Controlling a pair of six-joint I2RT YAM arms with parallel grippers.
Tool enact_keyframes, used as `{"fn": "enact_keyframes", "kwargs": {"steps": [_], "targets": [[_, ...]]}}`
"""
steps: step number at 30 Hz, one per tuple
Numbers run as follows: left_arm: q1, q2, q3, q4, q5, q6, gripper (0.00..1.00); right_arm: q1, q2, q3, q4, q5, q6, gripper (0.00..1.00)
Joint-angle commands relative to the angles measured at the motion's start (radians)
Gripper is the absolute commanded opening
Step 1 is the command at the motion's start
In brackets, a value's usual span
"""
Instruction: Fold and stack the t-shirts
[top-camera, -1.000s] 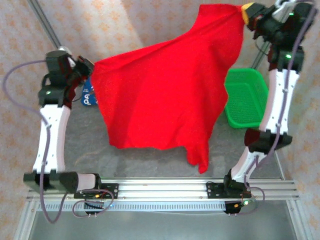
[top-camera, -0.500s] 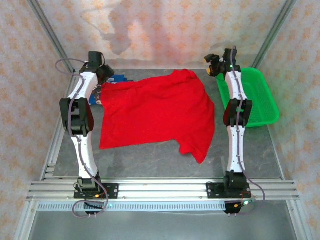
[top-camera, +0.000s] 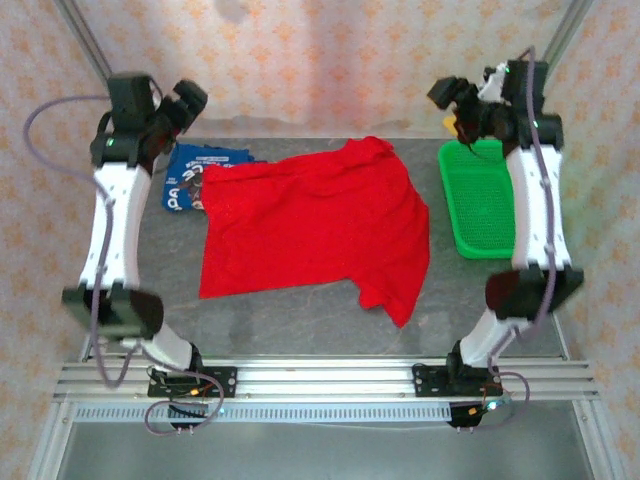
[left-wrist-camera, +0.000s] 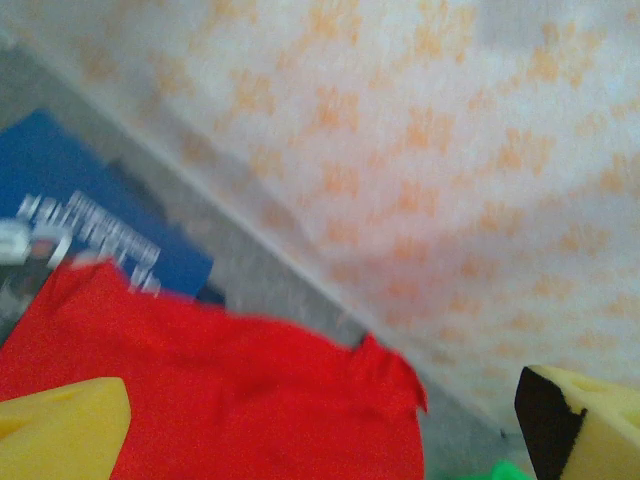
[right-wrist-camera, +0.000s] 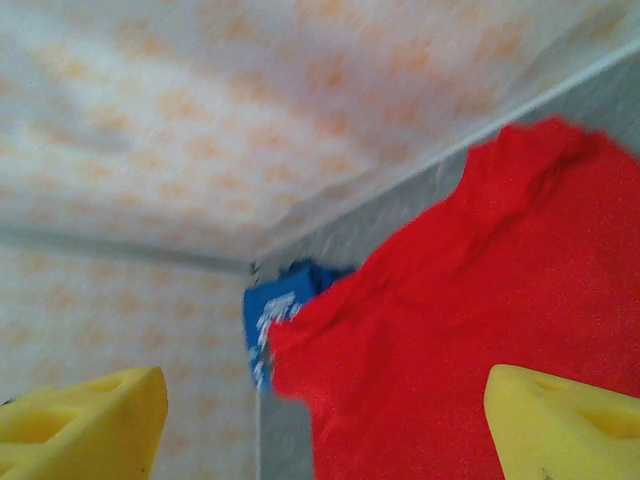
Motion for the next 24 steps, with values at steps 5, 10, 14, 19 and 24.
{"fn": "enact_keyframes", "kwargs": {"steps": [5, 10, 14, 19, 24], "targets": [[-0.030, -0.263, -0.633, -0.207, -0.043, -0.064, 0.91, 0.045, -0.416, -0.662, -0.100, -0.080, 0.065, 0.83], [-0.023, -0.292, -0.858, -0.167, -0.081, -0.078, 0.85, 0.078, -0.693, -1.067, -0.128, -0.054, 0.143, 0.78], [-0.019, -0.245, -0.947, -0.111, -0.093, -0.085, 0.76, 0.081, -0.826, -1.269, -0.136, -0.061, 0.184, 0.72], [-0.010, -0.197, -0.996, -0.094, -0.126, -0.074, 0.68, 0.084, -0.874, -1.358, -0.203, -0.031, 0.146, 0.70], [0.008, -0.179, -1.038, -0.081, -0.145, -0.057, 0.65, 0.084, -0.906, -1.404, -0.258, 0.017, 0.119, 0.70]]}}
